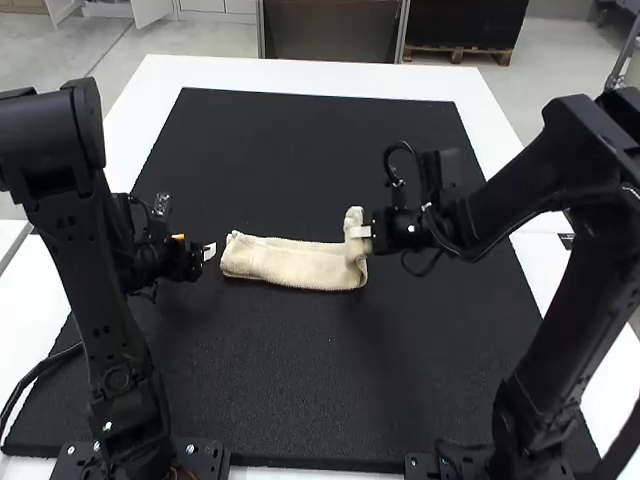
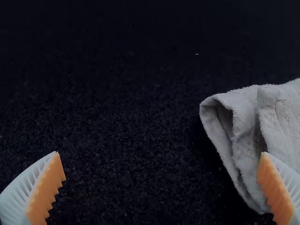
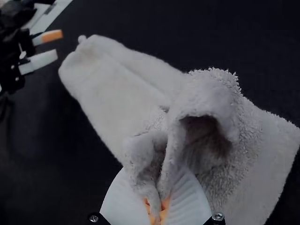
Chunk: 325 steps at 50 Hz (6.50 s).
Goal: Fold the towel.
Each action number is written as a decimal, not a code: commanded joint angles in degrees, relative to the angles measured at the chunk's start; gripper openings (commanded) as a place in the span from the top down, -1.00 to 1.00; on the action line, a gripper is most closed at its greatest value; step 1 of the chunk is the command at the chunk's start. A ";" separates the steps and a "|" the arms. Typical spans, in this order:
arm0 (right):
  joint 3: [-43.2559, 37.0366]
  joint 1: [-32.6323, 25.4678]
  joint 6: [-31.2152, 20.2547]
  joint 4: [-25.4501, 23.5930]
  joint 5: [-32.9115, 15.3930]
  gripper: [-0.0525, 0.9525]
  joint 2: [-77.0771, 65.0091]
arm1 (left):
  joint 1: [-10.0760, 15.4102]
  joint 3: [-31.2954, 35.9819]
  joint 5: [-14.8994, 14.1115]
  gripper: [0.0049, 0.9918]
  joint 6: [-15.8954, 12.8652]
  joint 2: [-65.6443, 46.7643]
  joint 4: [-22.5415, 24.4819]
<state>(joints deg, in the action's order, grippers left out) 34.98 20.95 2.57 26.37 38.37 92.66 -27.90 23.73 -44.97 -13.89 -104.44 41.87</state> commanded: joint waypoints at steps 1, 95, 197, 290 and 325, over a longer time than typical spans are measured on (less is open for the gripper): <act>2.46 2.34 0.68 0.79 1.44 0.93 0.06 | -0.75 -0.61 -1.44 -0.93 -0.52 1.88 0.41; 22.85 17.46 0.77 4.74 1.53 0.93 20.28 | -6.99 -1.75 -5.21 -0.93 0.44 4.95 0.23; 37.18 21.50 1.74 3.69 1.97 0.39 31.18 | -7.08 -1.75 -7.59 -0.93 1.23 5.21 0.23; 37.62 23.35 3.41 10.46 5.75 0.93 35.39 | -6.99 -2.37 -7.94 -0.93 1.32 5.30 0.76; 37.88 22.73 4.11 17.05 5.58 0.93 42.34 | -7.08 -2.46 -8.29 -0.93 1.41 5.30 1.11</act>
<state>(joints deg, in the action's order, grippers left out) 71.42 43.97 6.11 42.68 43.11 133.84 -34.50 22.20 -51.86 -12.53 -101.19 42.50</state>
